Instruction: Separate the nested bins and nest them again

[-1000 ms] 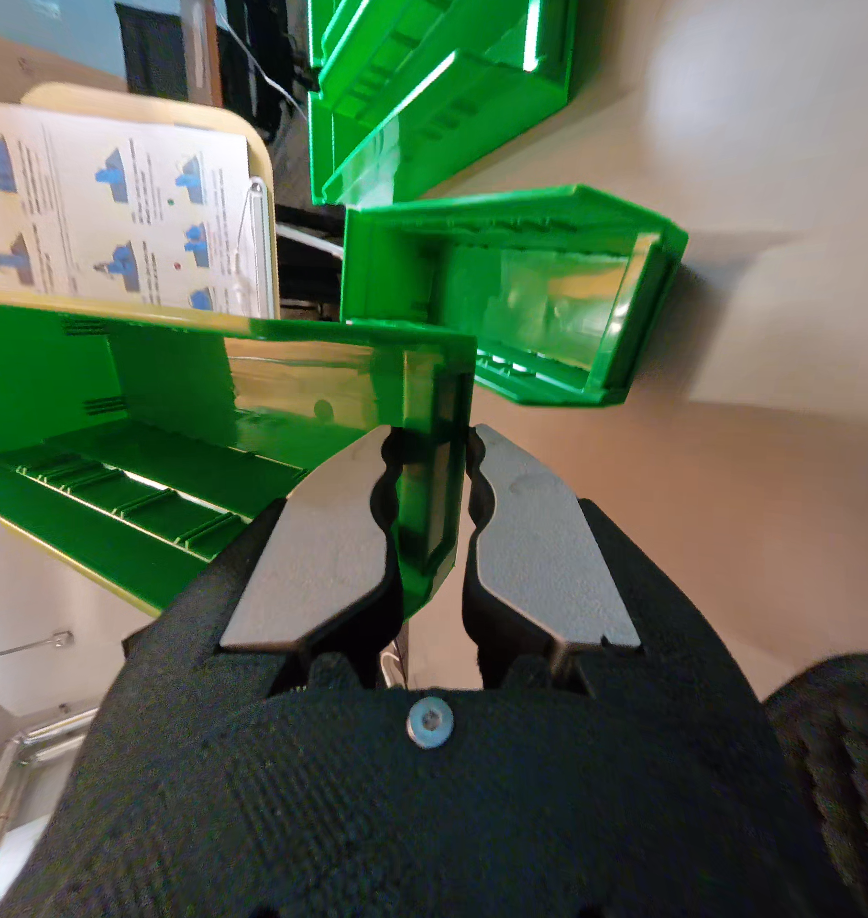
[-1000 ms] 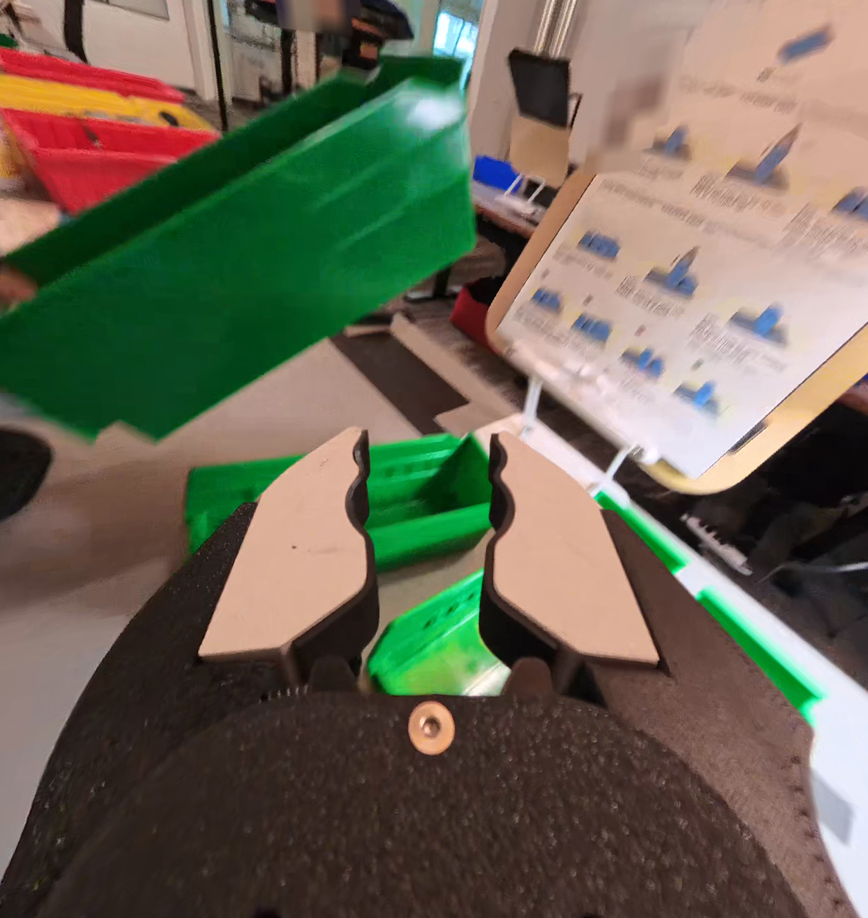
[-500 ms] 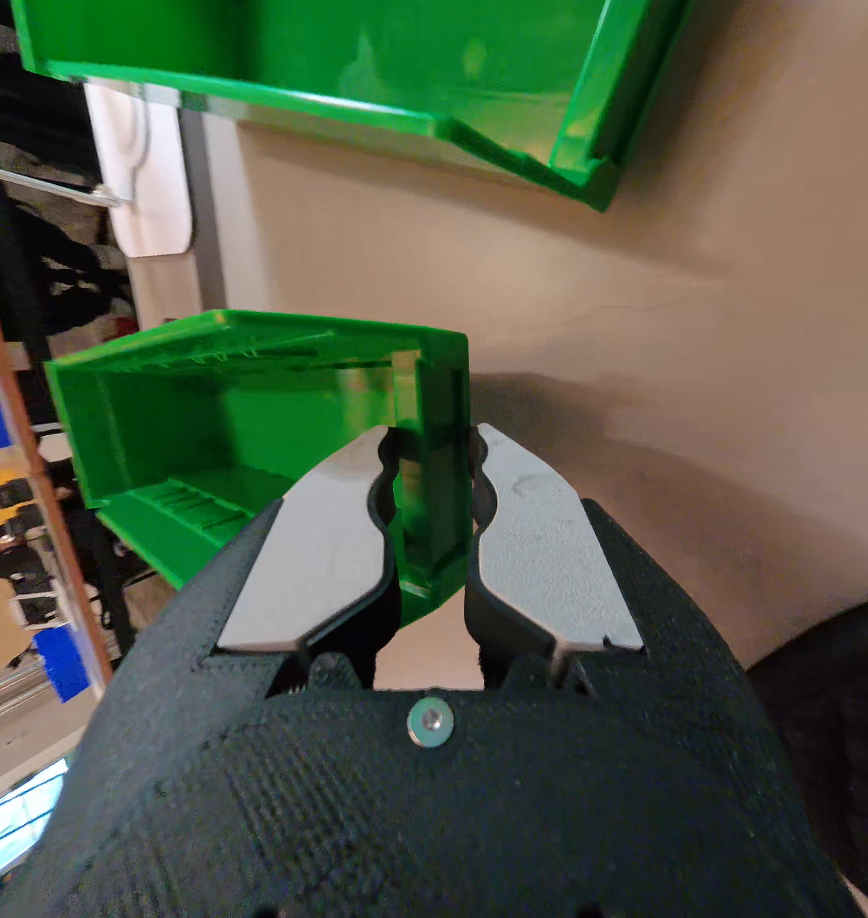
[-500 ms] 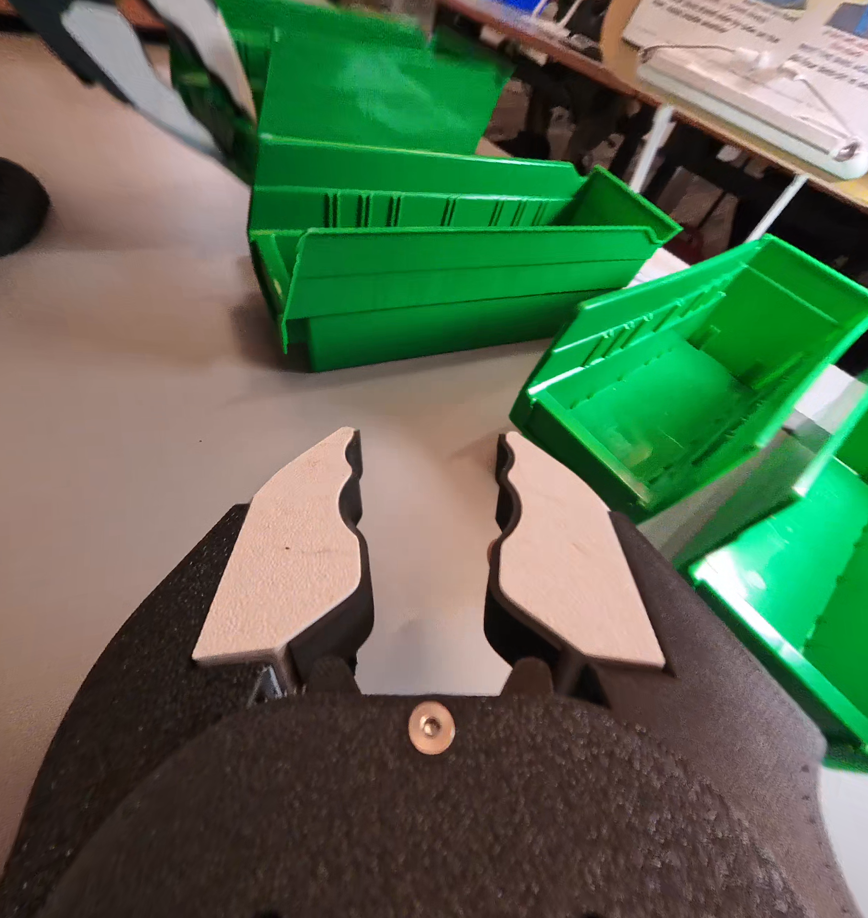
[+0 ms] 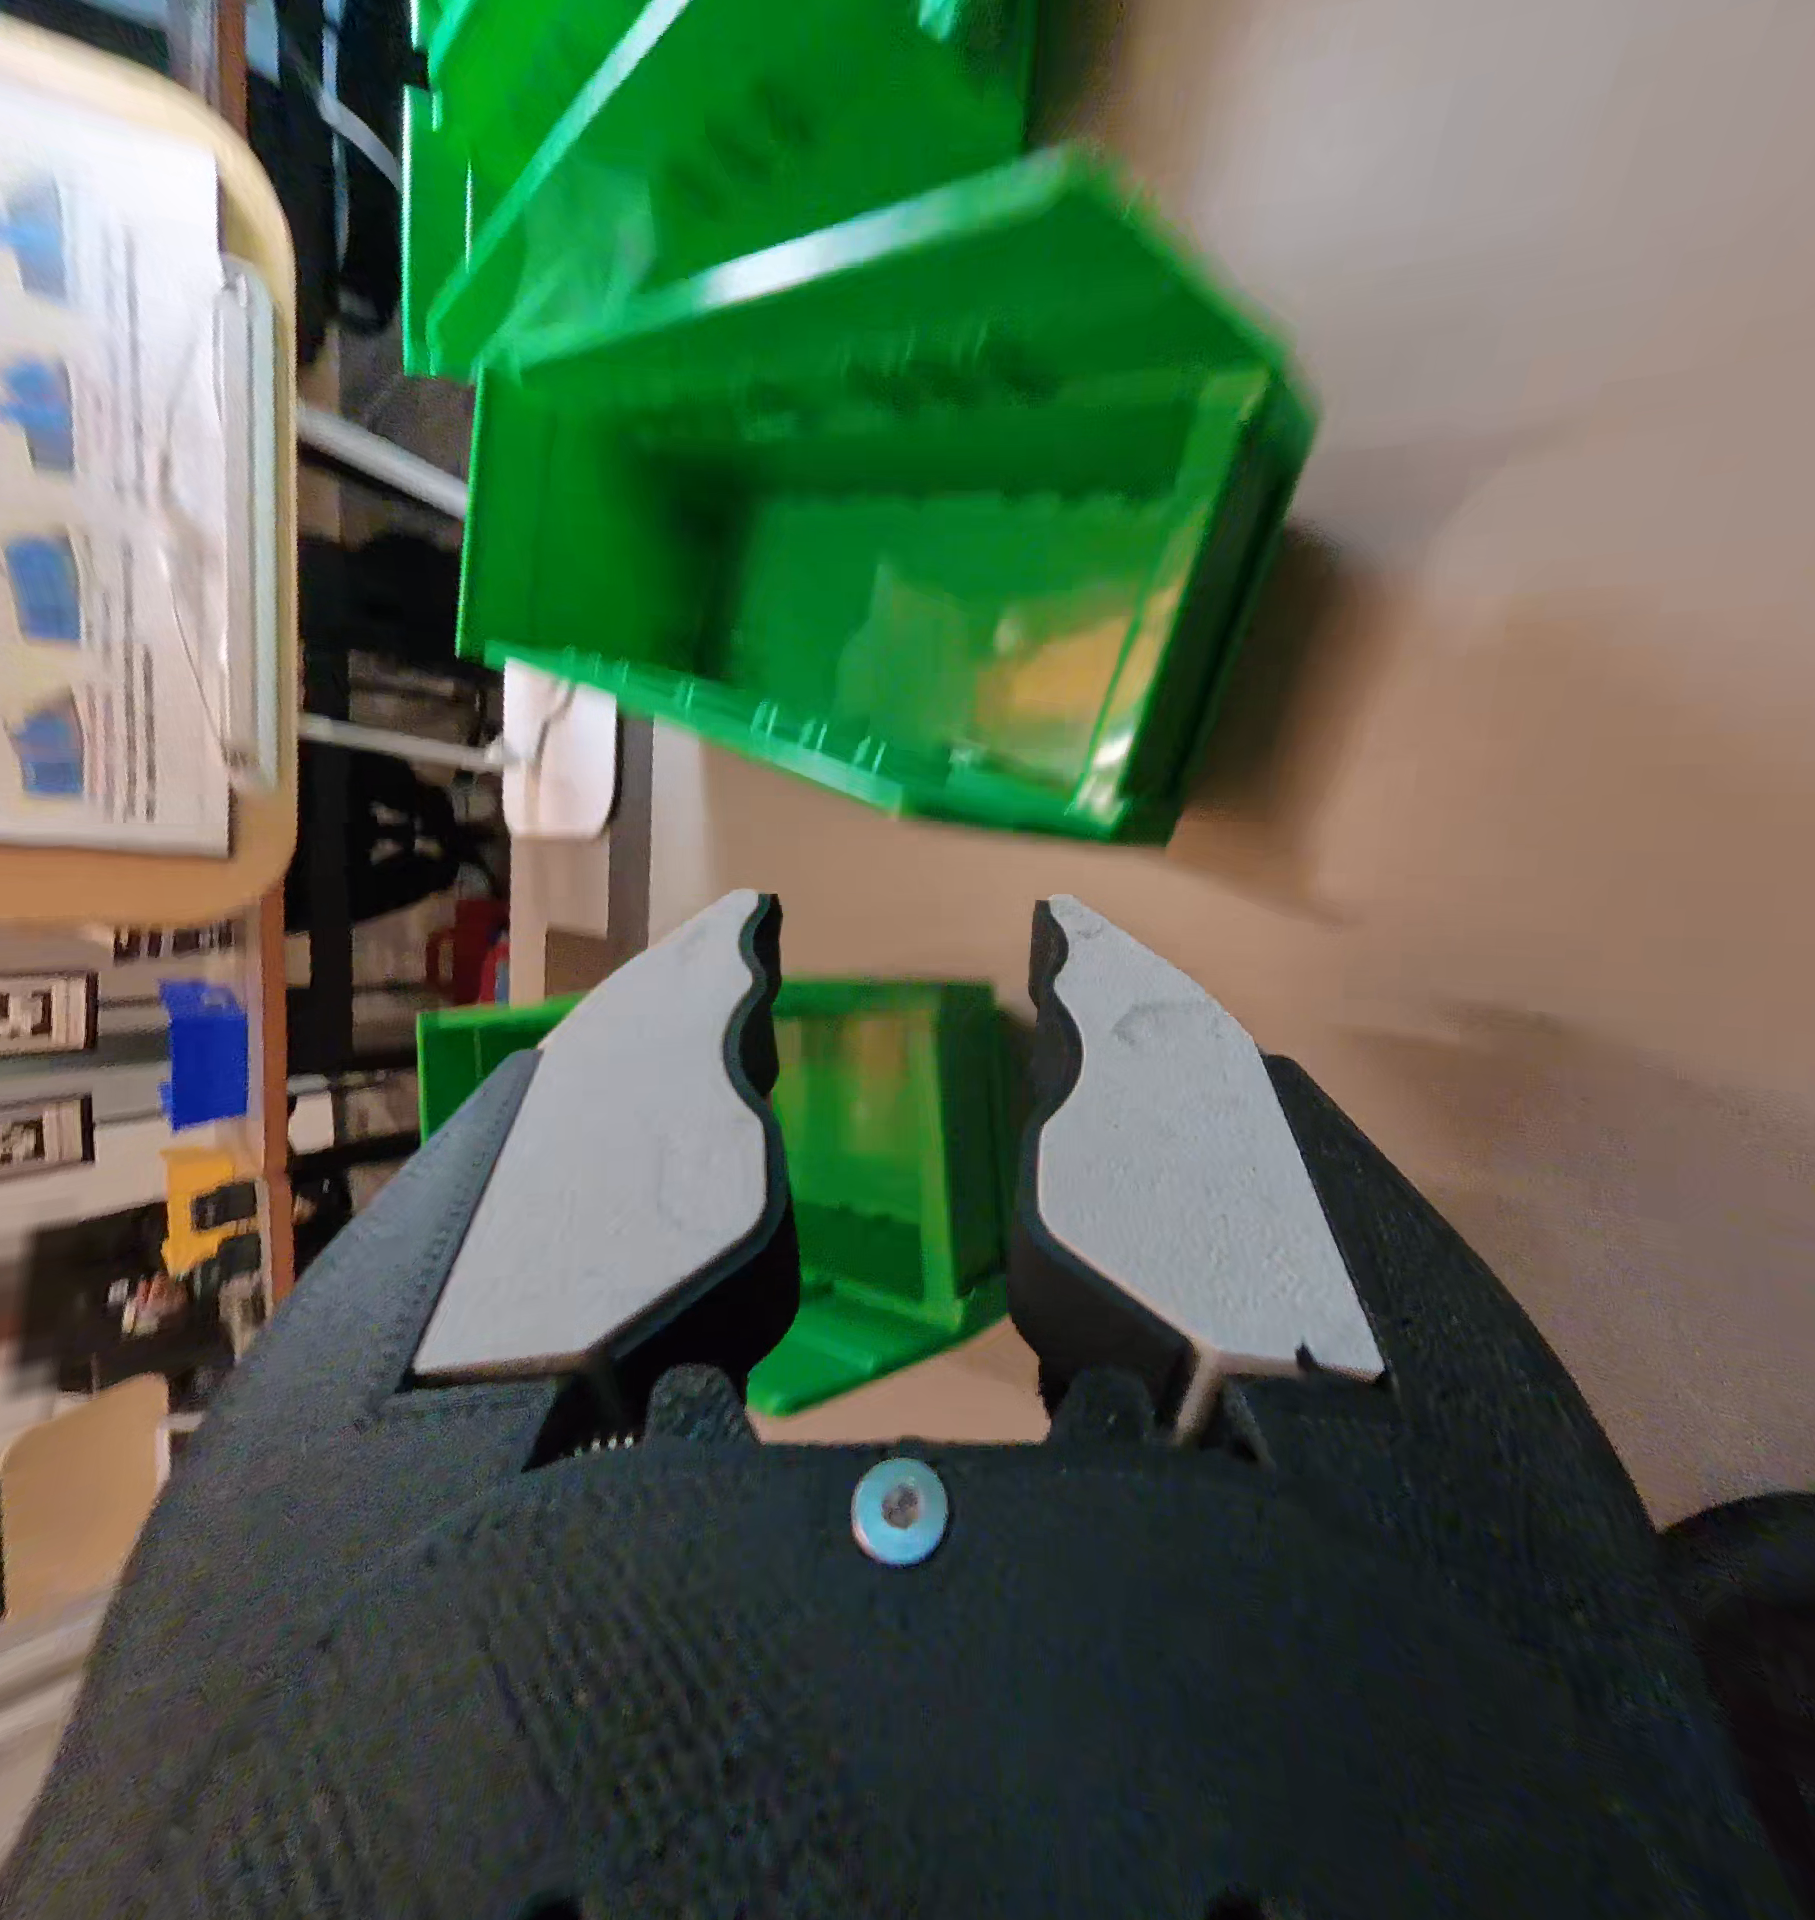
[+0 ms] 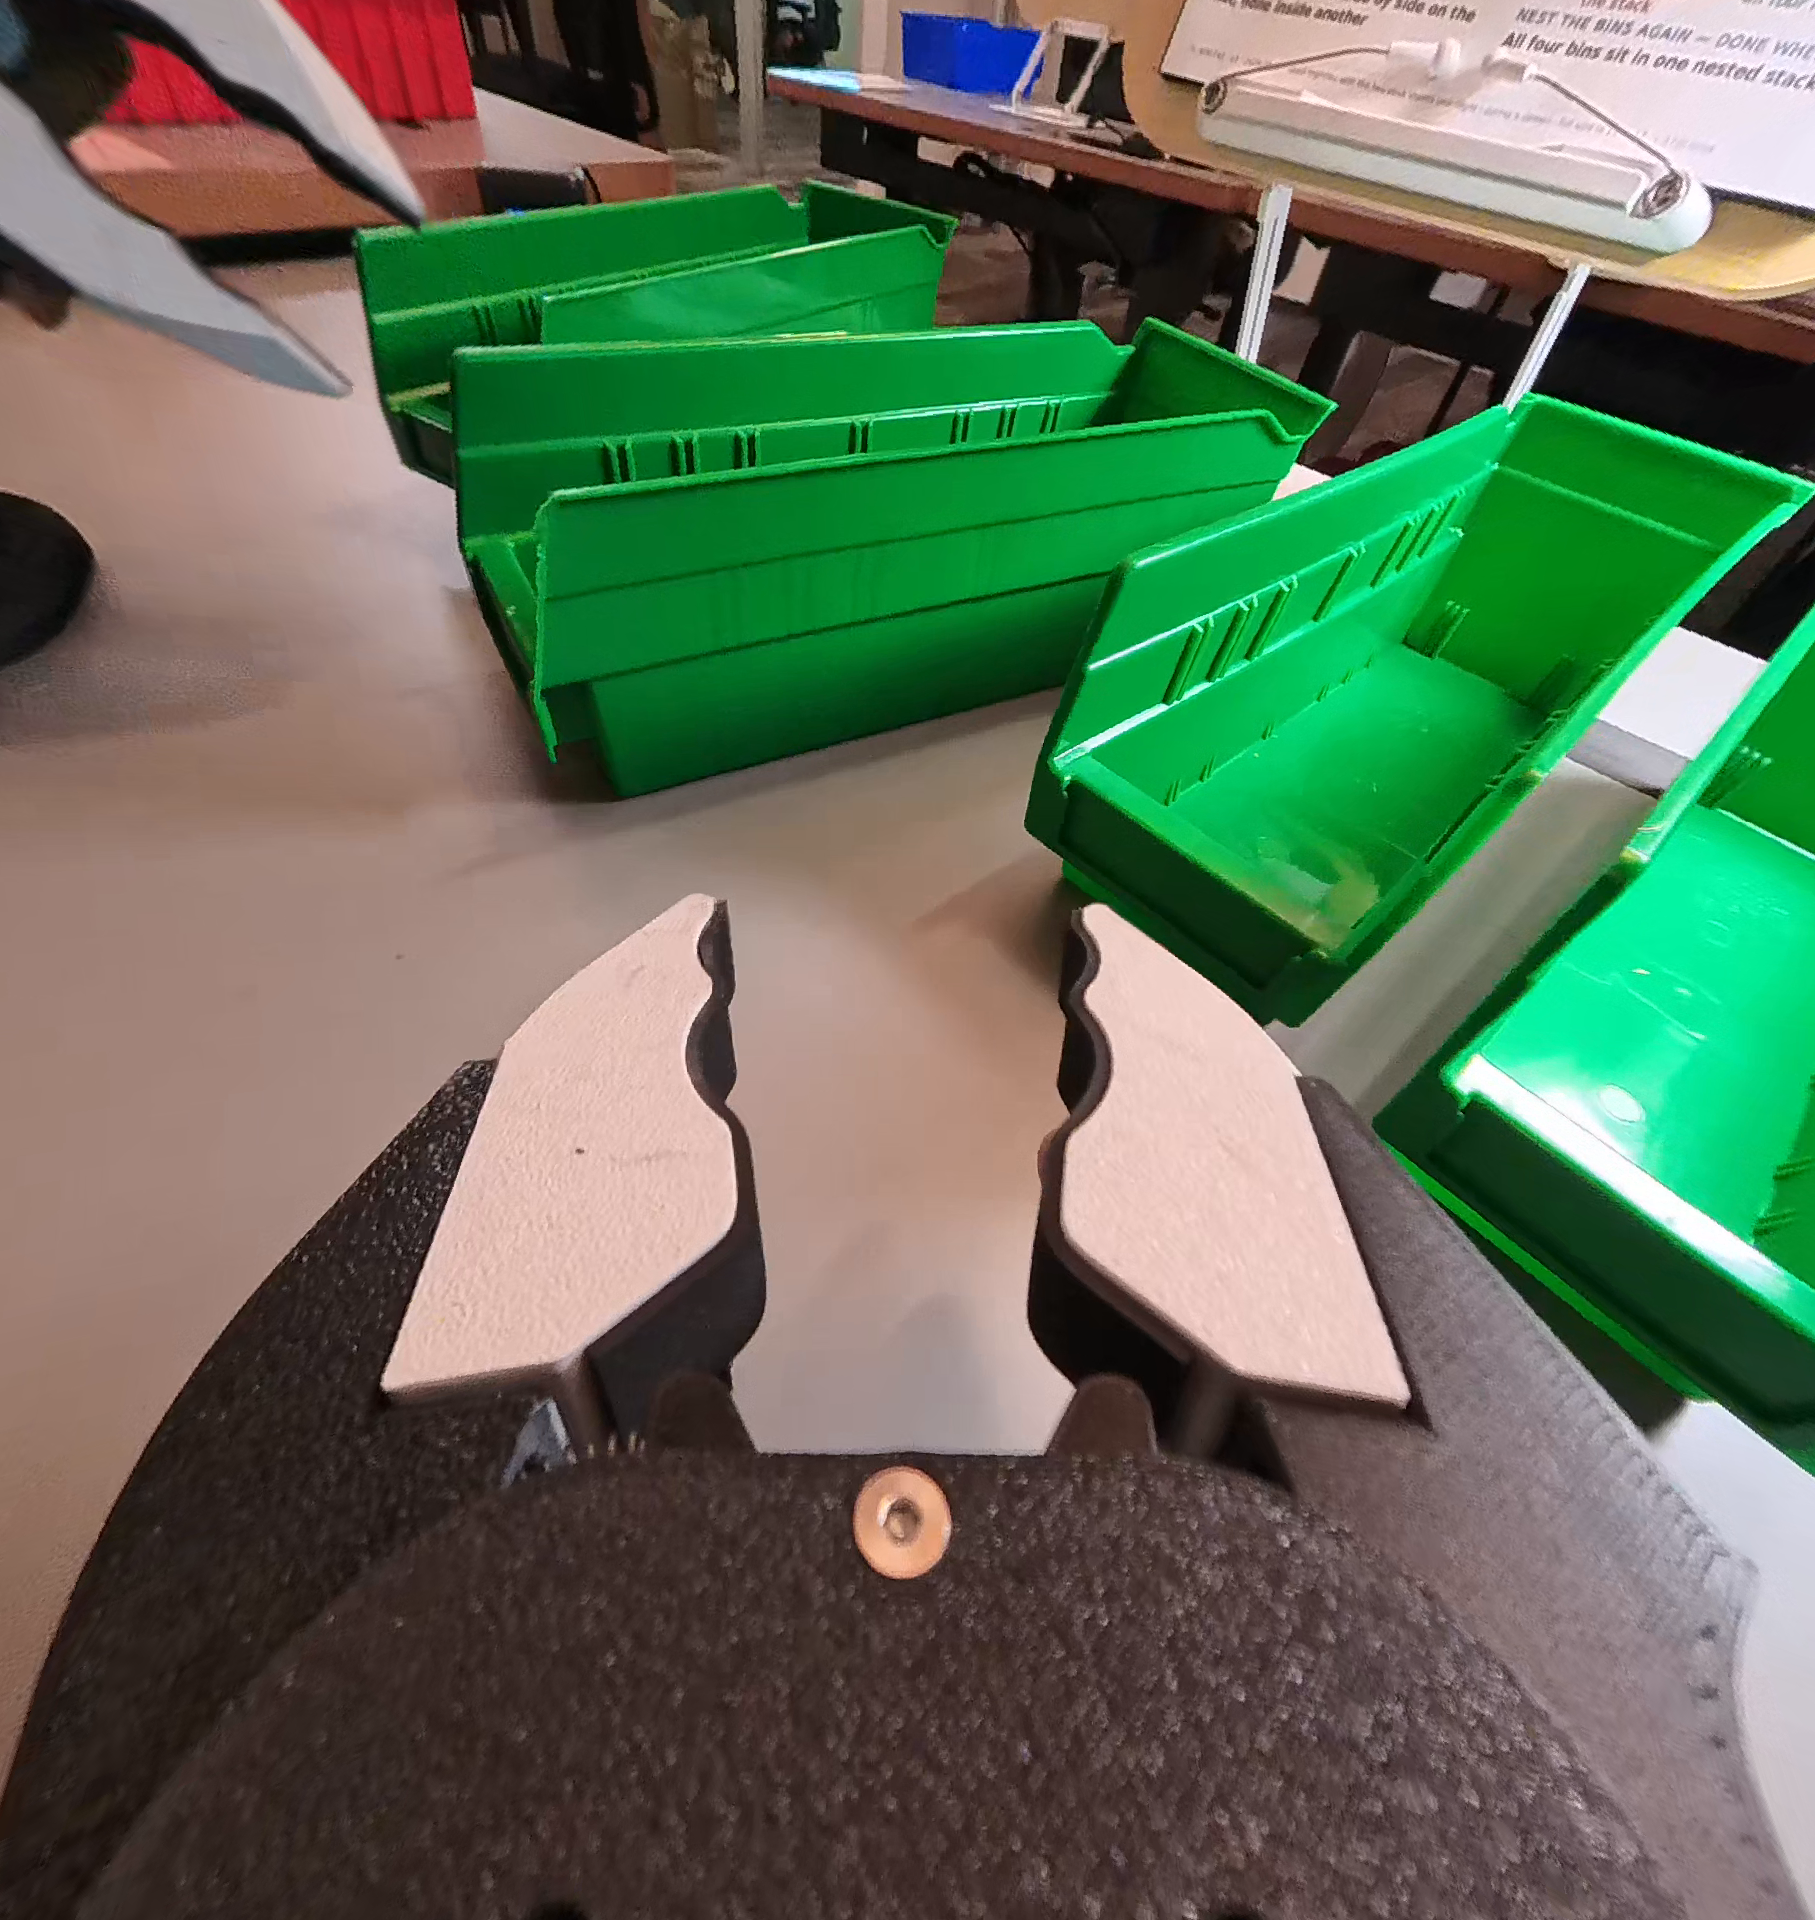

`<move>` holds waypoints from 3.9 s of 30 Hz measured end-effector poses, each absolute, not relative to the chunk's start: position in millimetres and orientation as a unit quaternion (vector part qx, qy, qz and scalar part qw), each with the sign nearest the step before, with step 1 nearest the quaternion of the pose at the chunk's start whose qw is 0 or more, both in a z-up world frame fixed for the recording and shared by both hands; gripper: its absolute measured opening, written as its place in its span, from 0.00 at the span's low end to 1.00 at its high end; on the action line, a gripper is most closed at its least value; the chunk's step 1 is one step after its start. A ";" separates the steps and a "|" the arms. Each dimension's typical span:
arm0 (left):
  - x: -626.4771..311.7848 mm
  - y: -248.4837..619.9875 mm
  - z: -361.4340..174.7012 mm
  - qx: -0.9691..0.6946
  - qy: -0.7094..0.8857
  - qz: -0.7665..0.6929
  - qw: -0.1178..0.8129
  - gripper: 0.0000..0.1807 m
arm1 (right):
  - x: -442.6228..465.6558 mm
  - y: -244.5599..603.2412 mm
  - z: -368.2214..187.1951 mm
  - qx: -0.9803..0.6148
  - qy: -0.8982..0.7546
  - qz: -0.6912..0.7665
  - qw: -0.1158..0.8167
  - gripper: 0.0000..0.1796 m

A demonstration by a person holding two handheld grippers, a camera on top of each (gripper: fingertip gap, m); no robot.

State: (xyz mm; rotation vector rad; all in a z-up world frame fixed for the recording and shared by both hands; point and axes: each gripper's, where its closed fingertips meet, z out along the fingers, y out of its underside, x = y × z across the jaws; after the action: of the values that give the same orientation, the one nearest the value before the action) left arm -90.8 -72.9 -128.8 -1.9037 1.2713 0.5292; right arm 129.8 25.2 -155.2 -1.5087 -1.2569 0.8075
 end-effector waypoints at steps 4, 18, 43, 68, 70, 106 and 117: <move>-32.6 -70.7 -156.4 -0.744 0.546 0.186 0.336 0.30 | 128.0 28.5 -155.4 -0.622 -0.514 0.334 0.488 0.33; -26.0 31.2 -213.9 -0.803 0.486 0.212 0.270 0.17 | 139.6 38.4 -153.8 -0.629 -0.482 0.370 0.486 0.31; -159.2 -59.8 -150.6 -0.852 0.296 0.219 0.373 0.28 | 138.2 46.7 -146.4 -0.628 -0.450 0.392 0.500 0.30; -101.4 -35.2 -222.0 -0.788 0.481 0.223 0.313 0.17 | 136.7 46.6 -147.7 -0.633 -0.427 0.429 0.482 0.28; -106.1 -25.3 -221.7 -0.784 0.483 0.228 0.317 0.17 | 136.1 46.6 -148.9 -0.634 -0.429 0.428 0.481 0.28; -156.8 -94.2 -119.7 -0.743 0.011 -0.004 0.670 0.31 | 171.3 100.7 -145.8 -0.677 -0.362 0.252 0.589 0.32; -148.9 -94.0 -123.8 -0.742 0.024 0.000 0.670 0.32 | 183.5 119.8 -163.7 -0.703 -0.381 0.184 0.572 0.26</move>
State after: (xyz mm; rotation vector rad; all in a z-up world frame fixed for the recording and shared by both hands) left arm -148.9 -94.0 -123.8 -1.6722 0.0532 -0.0010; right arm 183.5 119.8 -163.7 -1.6479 -0.8928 0.4311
